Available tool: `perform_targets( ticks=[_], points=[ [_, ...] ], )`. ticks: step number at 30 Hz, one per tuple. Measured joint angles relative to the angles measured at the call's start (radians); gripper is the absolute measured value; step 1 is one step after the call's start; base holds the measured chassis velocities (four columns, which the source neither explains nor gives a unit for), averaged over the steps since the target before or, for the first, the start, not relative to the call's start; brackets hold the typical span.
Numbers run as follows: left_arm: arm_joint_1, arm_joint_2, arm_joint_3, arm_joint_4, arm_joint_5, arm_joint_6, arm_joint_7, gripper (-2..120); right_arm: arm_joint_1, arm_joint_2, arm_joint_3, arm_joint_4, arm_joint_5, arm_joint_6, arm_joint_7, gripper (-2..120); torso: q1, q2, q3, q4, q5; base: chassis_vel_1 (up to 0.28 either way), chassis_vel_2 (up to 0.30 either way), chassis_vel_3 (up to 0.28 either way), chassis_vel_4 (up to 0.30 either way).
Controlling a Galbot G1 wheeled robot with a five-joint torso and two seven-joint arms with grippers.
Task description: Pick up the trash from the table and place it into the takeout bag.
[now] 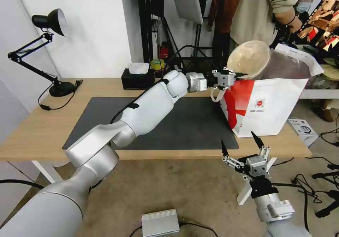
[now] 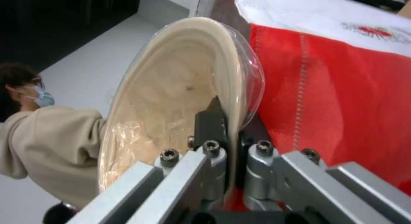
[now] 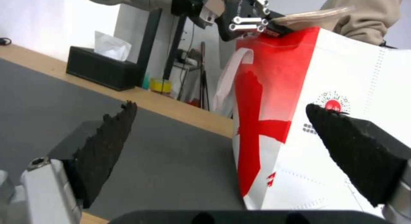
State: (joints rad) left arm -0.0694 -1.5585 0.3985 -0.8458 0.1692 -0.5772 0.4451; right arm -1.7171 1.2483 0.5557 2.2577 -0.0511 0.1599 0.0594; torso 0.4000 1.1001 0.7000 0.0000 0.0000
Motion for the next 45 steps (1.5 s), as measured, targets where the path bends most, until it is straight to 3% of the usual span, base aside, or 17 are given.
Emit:
perform_targets(
  ticks=[15, 33, 45],
  points=[
    [-0.023, -0.034, -0.023, 0.053, 0.056, -0.013, 0.035, 0, 0.000, 0.000, 0.000, 0.000, 0.000, 0.000, 0.000, 100, 0.000, 0.000, 0.000, -0.0003, 0.0000, 0.000, 0.000, 0.000, 0.000],
    [-0.055, -0.035, 0.016, 0.065, 0.049, -0.011, 0.069, 0, 0.000, 0.000, 0.000, 0.000, 0.000, 0.000, 0.000, 100, 0.000, 0.000, 0.000, 0.0000, 0.0000, 0.000, 0.000, 0.000, 0.000],
    [-0.064, -0.035, 0.031, 0.063, 0.060, -0.014, 0.072, 45, 0.000, 0.000, 0.000, 0.000, 0.000, 0.000, 0.000, 100, 0.000, 0.000, 0.000, 0.0000, -0.0001, 0.000, 0.000, 0.000, 0.000]
  ],
)
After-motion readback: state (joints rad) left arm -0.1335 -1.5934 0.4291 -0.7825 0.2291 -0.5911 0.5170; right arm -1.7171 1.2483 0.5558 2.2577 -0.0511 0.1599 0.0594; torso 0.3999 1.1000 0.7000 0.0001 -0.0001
